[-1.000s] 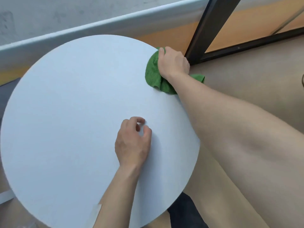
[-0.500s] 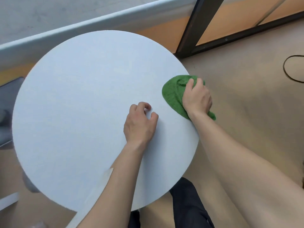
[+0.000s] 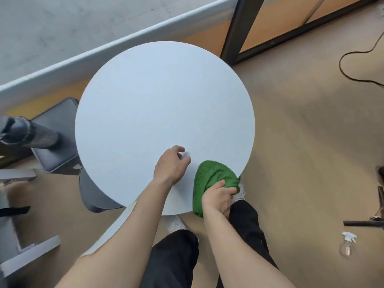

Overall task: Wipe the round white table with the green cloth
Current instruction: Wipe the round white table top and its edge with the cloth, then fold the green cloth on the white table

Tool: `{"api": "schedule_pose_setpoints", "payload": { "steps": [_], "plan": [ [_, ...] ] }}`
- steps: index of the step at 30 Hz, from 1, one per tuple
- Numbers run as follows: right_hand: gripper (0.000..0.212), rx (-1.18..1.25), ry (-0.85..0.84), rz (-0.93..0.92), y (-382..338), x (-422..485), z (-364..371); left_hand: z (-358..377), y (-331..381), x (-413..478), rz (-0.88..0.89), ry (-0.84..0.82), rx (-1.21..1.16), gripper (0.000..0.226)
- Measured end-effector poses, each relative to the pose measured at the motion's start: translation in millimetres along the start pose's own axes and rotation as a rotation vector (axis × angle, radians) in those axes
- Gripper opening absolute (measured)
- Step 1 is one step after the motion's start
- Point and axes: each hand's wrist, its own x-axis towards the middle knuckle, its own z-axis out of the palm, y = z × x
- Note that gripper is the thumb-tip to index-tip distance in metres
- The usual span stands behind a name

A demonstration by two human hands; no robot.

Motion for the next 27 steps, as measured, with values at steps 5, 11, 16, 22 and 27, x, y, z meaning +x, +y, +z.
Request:
{"api": "schedule_pose_setpoints", "payload": {
  "steps": [5,11,16,22,27],
  "plan": [
    [0.039,-0.208,-0.568,-0.039,42,-93,22,-26,-85,-62,-0.104,-0.134,0.064,0.043],
    [0.015,-0.091,-0.837,-0.477,-8,-140,5,-76,-112,-104,-0.134,0.195,-0.414,0.016],
    [0.041,-0.176,-0.780,-0.600,-55,-122,-25,-110,-86,-123,-0.004,0.397,-0.532,0.018],
    [0.076,-0.575,-0.473,-1.101,-106,-128,-79,-151,-21,-161,0.274,0.074,-0.464,0.015],
    [0.032,-0.794,-0.840,-1.408,-157,-162,-108,-188,8,-179,0.356,-0.002,-0.338,0.015]
  ]
}}
